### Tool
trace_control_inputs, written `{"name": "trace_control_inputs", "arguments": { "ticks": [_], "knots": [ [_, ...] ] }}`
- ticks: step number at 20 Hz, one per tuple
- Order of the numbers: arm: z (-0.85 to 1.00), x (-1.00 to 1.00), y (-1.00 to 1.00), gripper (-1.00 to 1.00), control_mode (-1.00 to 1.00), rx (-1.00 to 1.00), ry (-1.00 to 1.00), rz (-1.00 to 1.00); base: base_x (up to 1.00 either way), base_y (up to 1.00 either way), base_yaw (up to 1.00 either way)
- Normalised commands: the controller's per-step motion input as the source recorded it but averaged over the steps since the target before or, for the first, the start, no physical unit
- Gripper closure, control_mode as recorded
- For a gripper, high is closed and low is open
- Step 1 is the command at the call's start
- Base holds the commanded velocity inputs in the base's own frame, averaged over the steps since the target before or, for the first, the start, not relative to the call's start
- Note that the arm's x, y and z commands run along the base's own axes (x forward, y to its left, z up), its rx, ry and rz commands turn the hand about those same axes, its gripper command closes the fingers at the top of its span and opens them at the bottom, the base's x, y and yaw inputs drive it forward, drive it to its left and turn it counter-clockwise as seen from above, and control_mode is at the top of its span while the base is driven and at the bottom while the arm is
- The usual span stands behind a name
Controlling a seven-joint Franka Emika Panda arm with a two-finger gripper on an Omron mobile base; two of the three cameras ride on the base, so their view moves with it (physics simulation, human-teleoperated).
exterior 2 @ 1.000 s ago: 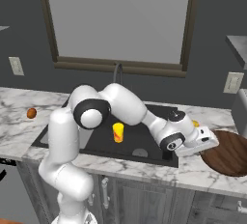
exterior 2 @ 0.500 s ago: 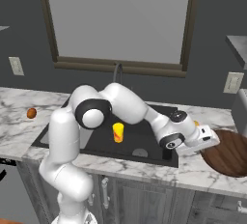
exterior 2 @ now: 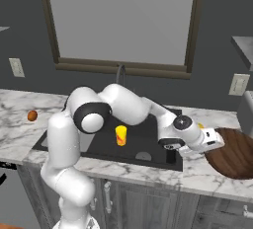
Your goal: Remove the mango and lemon from the sink. Then move the bowl and cup from the counter to the sink for washing.
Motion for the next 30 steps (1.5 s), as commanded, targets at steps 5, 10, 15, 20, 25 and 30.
{"name": "trace_control_inputs", "arguments": {
  "ticks": [5, 10, 15, 20, 25, 30],
  "knots": [
    [0.09, -0.26, 0.07, 1.00, -1.00, 0.00, -0.12, 0.04, 0.00, 0.00, 0.00],
    [0.12, -0.24, 0.16, 1.00, -1.00, -0.05, -0.03, 0.03, 0.00, 0.00, 0.00],
    [0.19, -0.08, 0.18, 1.00, -1.00, -0.10, 0.00, 0.03, 0.00, 0.00, 0.00],
    [0.26, -0.07, 0.18, 1.00, -1.00, -0.08, 0.01, 0.05, 0.00, 0.00, 0.00],
    [0.23, -0.09, 0.17, 1.00, -1.00, -0.04, 0.07, 0.07, 0.00, 0.00, 0.00],
    [0.24, -0.06, 0.20, 1.00, -1.00, -0.04, 0.15, 0.07, 0.00, 0.00, 0.00]
  ]
}}
